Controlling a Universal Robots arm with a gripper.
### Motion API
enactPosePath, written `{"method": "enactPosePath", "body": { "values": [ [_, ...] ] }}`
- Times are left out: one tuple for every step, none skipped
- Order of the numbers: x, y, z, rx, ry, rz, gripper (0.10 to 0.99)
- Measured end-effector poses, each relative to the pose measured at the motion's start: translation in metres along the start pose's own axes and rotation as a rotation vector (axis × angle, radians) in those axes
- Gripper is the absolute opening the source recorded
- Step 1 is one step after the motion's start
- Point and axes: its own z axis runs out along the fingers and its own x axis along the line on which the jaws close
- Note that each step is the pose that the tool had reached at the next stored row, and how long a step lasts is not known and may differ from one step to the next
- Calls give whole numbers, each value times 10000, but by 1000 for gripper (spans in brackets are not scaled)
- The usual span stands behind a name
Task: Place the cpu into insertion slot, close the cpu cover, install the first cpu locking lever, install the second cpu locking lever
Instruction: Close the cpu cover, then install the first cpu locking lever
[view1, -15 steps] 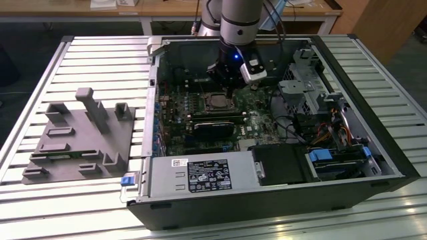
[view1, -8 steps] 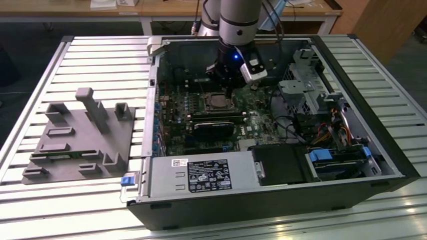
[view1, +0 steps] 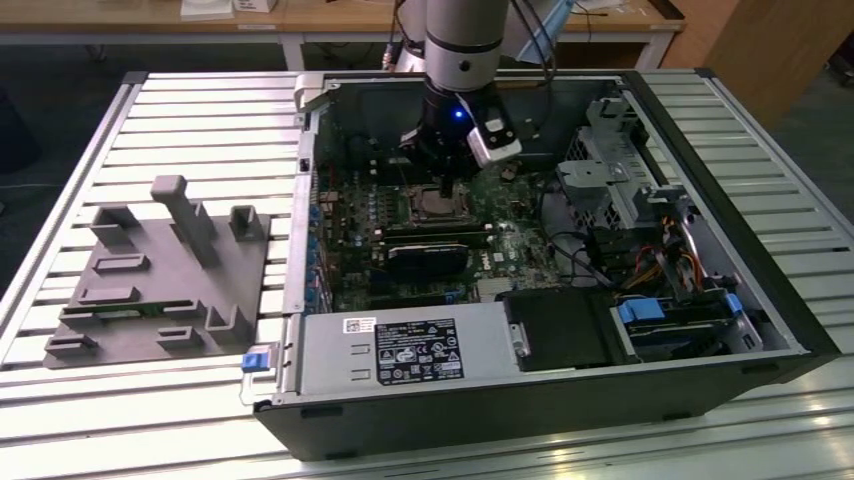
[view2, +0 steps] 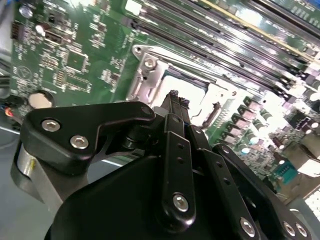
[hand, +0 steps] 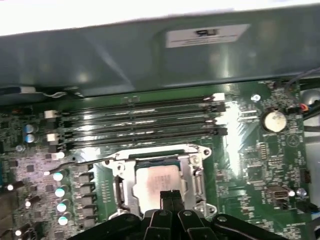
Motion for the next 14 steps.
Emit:
{"method": "enactPosePath", "body": {
  "values": [
    [16, -2, 2, 0, 0, -28, 106],
    [25, -4, 4, 1, 1, -76, 106],
    [32, -5, 7, 1, 1, -133, 106],
    [38, -6, 10, 0, 1, -195, 106],
    [44, -7, 12, 0, 2, -259, 106],
    [50, -7, 14, -1, 3, -317, 106],
    [51, -7, 14, 0, 3, -335, 106],
    [51, -7, 14, 1, 3, -336, 106],
    [56, -8, 17, 0, 3, -335, 106],
    [62, -9, 19, -1, 3, -335, 106],
    [62, -9, 19, -1, 3, -335, 106],
    [63, -9, 19, -1, 2, -334, 106],
    [66, -9, 20, -1, 2, -333, 106],
    [68, -9, 20, -2, 2, -333, 106]
  ]
}}
